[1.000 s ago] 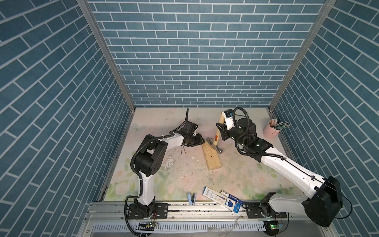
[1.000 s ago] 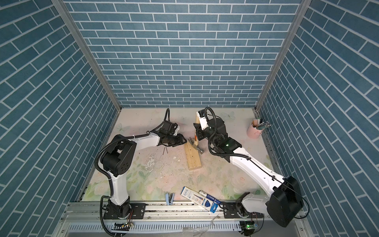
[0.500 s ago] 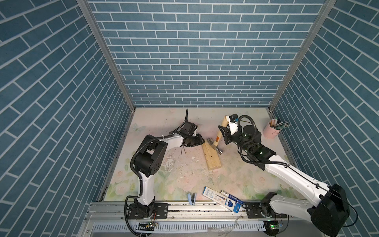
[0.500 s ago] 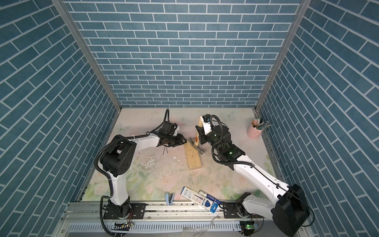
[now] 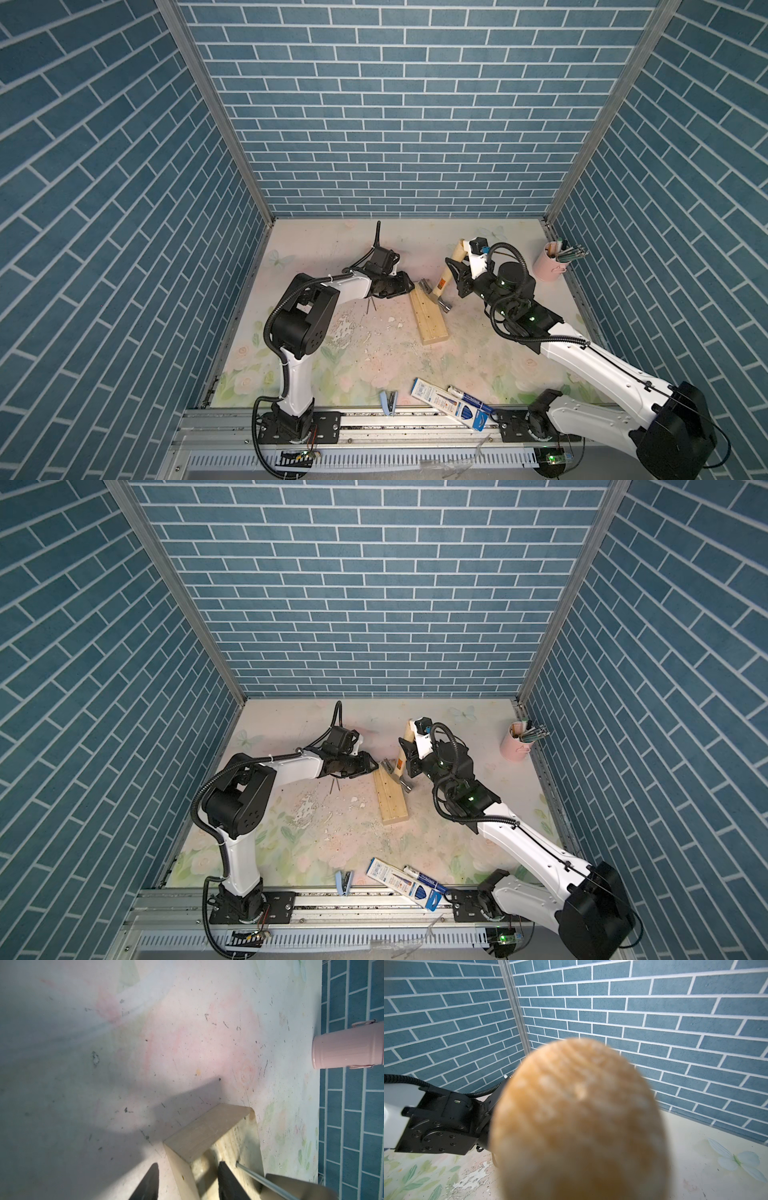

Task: Use a claw hammer to pull out a nail
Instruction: Remove the nail from the mounting plate.

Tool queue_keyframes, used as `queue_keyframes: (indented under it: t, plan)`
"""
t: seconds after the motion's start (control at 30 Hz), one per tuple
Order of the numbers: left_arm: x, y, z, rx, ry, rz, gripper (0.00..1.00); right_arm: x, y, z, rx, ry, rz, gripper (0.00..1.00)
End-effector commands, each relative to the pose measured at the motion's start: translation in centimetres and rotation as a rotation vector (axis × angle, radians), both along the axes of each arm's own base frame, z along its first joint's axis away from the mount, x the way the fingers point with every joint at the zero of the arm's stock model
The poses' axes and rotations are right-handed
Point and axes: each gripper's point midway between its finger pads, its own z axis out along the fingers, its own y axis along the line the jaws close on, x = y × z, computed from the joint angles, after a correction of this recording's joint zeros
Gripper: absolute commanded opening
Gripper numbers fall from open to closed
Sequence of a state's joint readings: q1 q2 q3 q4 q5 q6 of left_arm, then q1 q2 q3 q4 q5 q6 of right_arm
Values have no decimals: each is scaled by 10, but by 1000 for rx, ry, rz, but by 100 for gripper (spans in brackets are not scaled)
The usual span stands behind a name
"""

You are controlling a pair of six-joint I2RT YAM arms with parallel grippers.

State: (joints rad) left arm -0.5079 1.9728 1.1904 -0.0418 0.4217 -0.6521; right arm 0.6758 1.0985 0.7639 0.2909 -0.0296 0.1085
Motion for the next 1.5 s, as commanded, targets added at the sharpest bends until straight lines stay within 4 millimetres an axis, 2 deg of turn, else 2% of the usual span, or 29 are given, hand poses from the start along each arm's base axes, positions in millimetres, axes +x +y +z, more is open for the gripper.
queue_keyframes:
  t: [0.0,0.67,1.47]
  plan:
    - [-45,33,-59,167,205,21,46,-15,5,-48,-13,193,40,0]
    - [-47,33,-63,169,213,24,46,-32,-5,-76,-16,217,43,0]
    - [-47,32,-64,165,217,22,46,-43,-15,-92,-22,229,39,0]
